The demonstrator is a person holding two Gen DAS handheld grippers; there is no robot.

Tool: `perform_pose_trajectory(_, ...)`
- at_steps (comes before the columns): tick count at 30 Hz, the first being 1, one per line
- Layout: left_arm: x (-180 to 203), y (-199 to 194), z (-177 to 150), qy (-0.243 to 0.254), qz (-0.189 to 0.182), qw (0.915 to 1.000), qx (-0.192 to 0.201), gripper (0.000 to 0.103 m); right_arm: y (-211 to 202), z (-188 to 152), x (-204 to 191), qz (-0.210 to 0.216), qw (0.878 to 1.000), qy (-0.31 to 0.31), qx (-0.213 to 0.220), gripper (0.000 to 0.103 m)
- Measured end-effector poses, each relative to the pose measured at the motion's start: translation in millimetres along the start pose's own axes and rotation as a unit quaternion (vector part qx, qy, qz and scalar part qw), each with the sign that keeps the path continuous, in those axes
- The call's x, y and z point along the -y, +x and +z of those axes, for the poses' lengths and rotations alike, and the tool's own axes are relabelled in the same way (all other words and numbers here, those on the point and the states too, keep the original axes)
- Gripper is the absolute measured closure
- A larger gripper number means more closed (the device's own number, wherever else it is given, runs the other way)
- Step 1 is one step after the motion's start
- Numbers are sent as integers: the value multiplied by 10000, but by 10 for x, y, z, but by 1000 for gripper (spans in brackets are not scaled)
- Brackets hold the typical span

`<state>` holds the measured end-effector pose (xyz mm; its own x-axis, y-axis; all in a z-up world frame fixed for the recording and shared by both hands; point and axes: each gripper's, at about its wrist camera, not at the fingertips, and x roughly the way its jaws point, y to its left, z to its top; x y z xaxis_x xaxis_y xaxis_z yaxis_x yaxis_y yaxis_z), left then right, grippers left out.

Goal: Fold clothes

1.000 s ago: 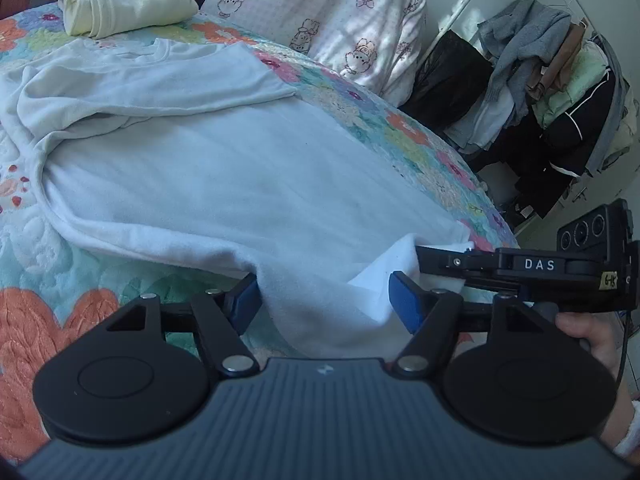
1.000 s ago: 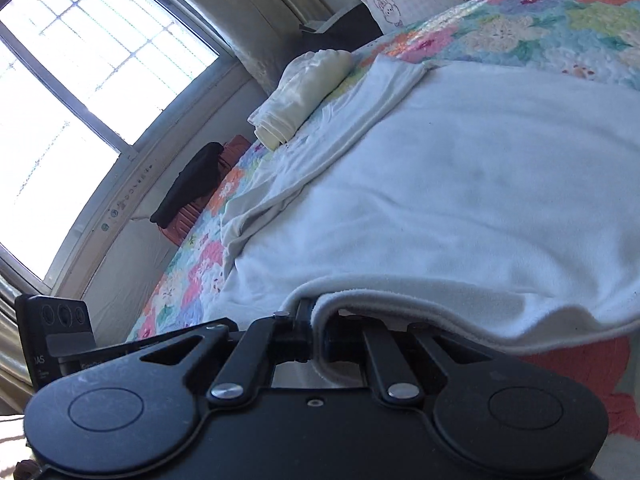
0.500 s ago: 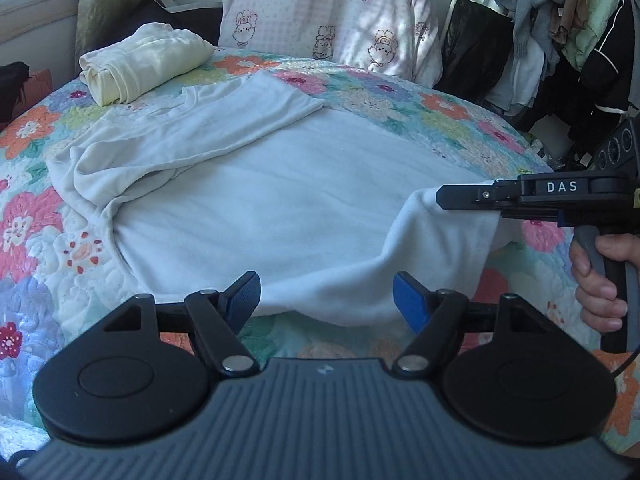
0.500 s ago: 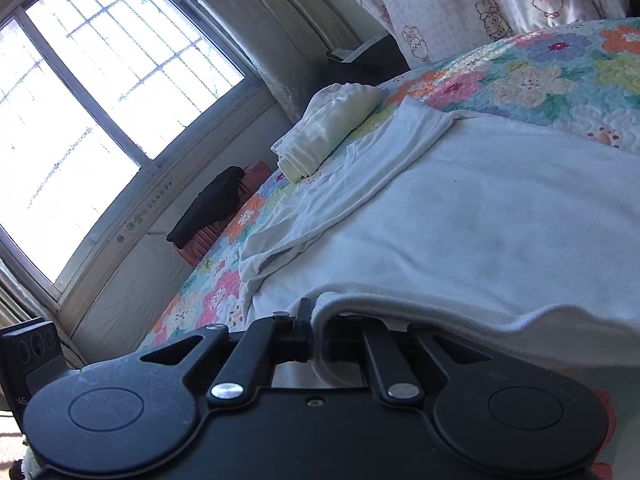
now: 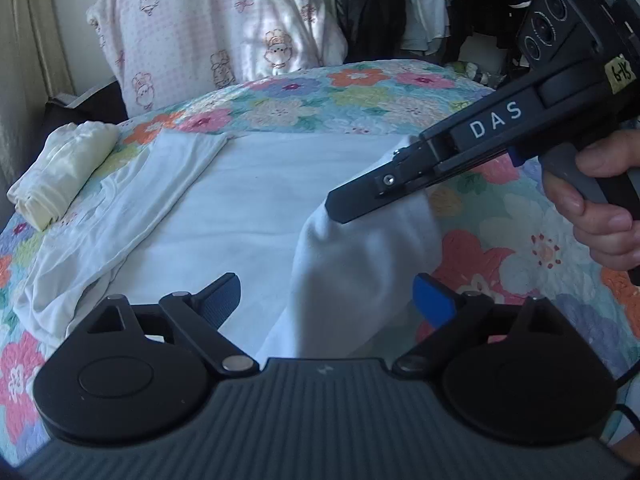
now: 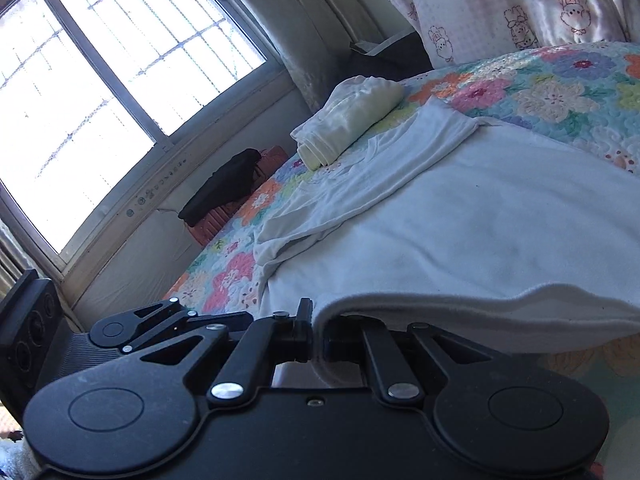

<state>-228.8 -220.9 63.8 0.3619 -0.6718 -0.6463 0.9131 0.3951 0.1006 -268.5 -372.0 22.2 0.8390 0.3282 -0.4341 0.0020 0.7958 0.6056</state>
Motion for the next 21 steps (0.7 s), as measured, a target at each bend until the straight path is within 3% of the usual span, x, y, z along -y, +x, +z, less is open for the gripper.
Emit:
perform_pose_trajectory(3,71,268,56,171,-158,9997,-71,2,-87,-52,62,113,9993,343,81,95)
perform_pose_trajectory(5,74,430,70,218,-259,9992,-189,39,-122,-108,144,203,9982,557,91,95)
perform_pose_trajectory(6,59,489,79,214,-417,9983,-357,89,-130,-126,186,219,9976,651,83,95)
perform_pose_trajectory(7,50,529,87,217,-523,9972,-478,96,-132,-139,223,175,9972,722,70,95)
perform_pose_trajectory(11,38,490,66,187,-415,9982,-396,96,-163,-201,427,-106,9917,1277,142,88)
perform_pose_trajectory(12,4,498,48,68,-423,9983,-392,96,-185,-223,507,-228,9888,1462,183,74)
perform_pose_trajectory(14,-75,534,3,-164,-383,9984,-378,96,-230,-271,671,-485,9826,1773,250,64)
perform_pose_trajectory(16,-138,567,-39,-292,-274,9985,-361,96,-307,-303,789,-974,9758,1932,301,61)
perform_pose_trajectory(18,-176,553,-68,-354,-177,9988,-300,96,-390,-332,896,-1508,9663,2055,347,49)
perform_pose_trajectory(21,-208,495,-70,-388,-196,9989,-147,96,-542,-379,1072,-2117,9513,2187,488,46)
